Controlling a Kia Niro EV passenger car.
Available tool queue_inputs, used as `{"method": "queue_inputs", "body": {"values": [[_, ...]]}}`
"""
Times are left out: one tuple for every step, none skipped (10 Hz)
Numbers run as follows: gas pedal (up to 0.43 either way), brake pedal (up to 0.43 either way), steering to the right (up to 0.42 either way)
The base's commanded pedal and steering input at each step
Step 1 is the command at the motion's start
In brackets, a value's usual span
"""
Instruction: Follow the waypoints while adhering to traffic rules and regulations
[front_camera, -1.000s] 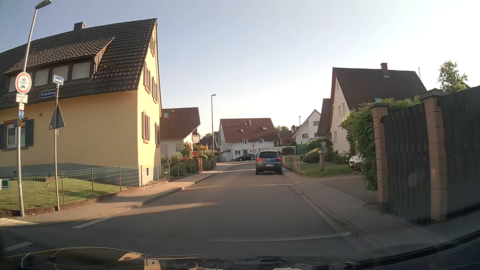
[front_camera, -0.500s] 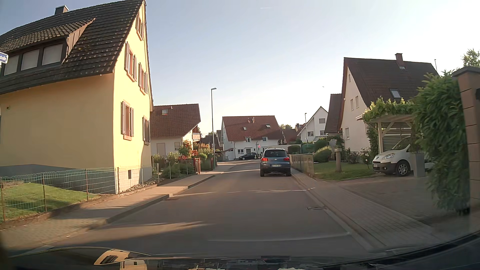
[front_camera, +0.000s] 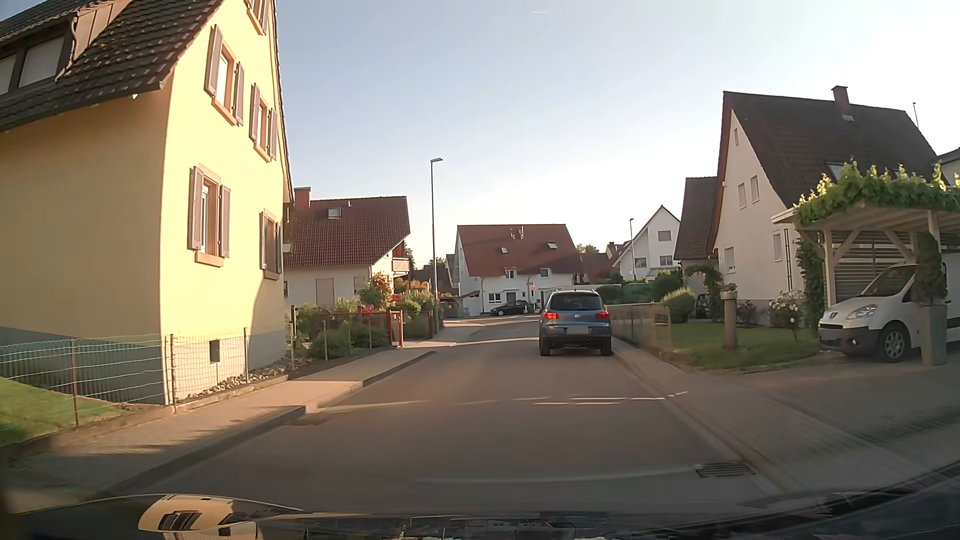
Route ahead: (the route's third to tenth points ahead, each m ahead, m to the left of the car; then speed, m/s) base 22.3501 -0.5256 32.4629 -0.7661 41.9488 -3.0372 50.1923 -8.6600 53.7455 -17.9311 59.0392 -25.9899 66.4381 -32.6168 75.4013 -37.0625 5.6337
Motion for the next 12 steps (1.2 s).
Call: {"method": "queue_inputs", "body": {"values": [[0.047, 0.000, -0.046], [0.047, 0.000, -0.048], [0.059, 0.000, -0.048], [0.067, 0.000, -0.047], [0.067, 0.000, -0.045], [0.067, 0.000, -0.042], [0.067, 0.000, -0.039], [0.067, 0.000, -0.034], [0.067, 0.000, -0.028], [0.079, 0.000, -0.025], [0.079, 0.000, -0.022], [0.079, 0.000, -0.017]]}}
